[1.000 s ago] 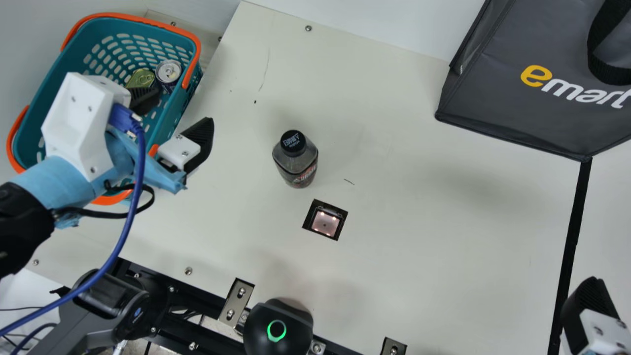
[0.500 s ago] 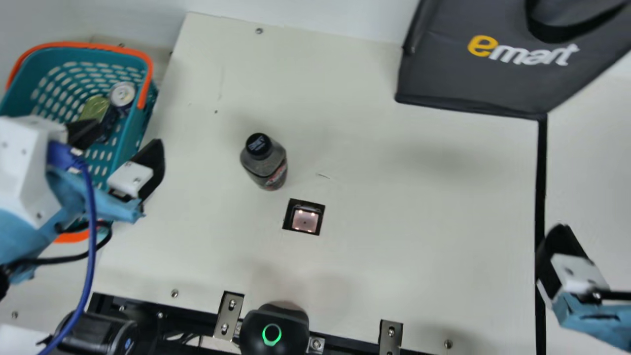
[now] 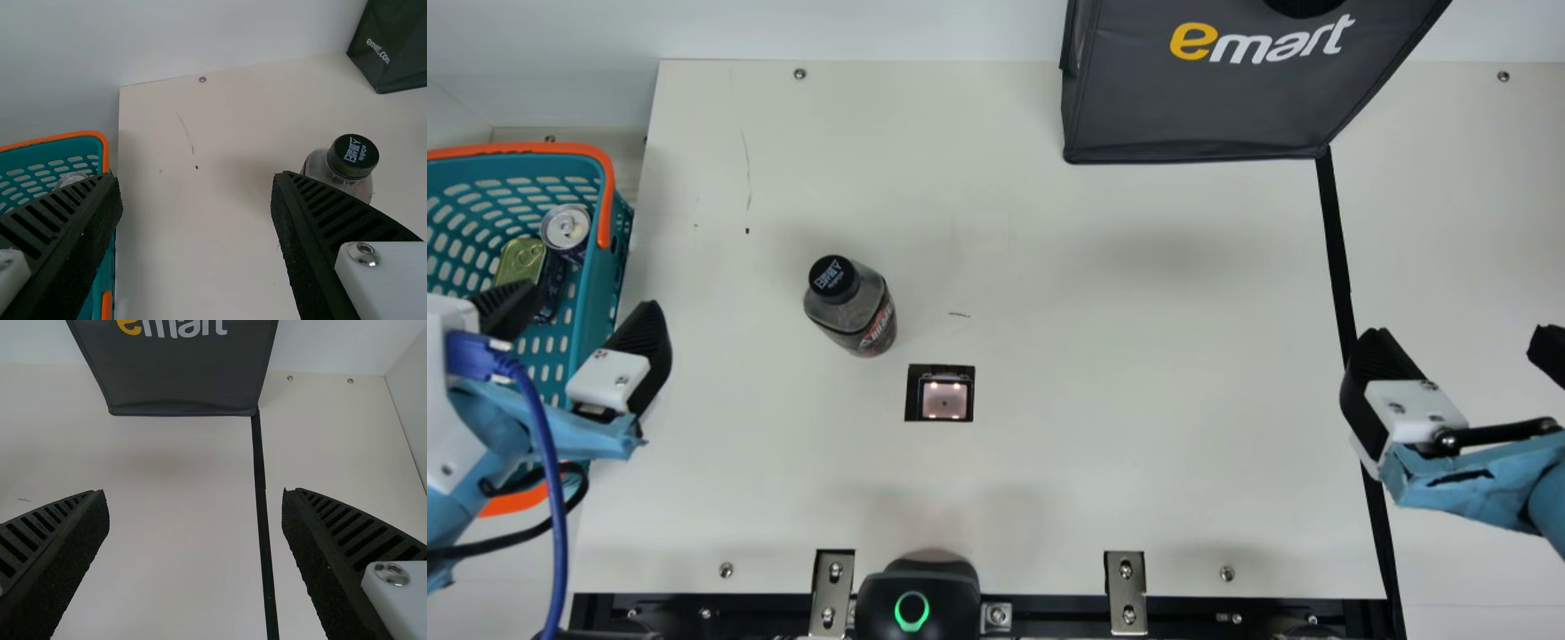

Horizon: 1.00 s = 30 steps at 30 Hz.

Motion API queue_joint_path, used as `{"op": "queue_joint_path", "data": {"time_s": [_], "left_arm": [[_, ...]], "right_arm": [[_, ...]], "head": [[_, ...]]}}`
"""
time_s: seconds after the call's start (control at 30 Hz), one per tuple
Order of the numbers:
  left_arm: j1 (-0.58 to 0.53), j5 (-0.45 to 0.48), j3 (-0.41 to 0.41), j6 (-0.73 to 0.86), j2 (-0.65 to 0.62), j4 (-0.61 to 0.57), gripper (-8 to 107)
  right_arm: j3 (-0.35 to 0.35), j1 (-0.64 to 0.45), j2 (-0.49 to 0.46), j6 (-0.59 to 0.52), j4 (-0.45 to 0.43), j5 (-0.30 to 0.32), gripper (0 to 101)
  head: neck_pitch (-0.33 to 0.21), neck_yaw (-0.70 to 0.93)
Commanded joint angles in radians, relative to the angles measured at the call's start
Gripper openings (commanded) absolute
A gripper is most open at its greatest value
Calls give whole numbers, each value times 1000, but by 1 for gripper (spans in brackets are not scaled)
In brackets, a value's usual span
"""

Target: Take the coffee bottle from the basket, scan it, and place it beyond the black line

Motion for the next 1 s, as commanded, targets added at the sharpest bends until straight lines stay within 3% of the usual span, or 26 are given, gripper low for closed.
{"op": "queue_joint_path", "data": {"time_s": [0.0,0.53,0.97], "left_arm": [[-5,-5,2,2,3,0,90],[-76,-58,32,-31,33,27,90],[-177,-139,73,-154,77,135,90]], "right_arm": [[0,0,0,0,0,0,91],[0,0,0,0,0,0,91],[0,0,0,0,0,0,91]], "head": [[-27,0],[-27,0],[-27,0]]}}
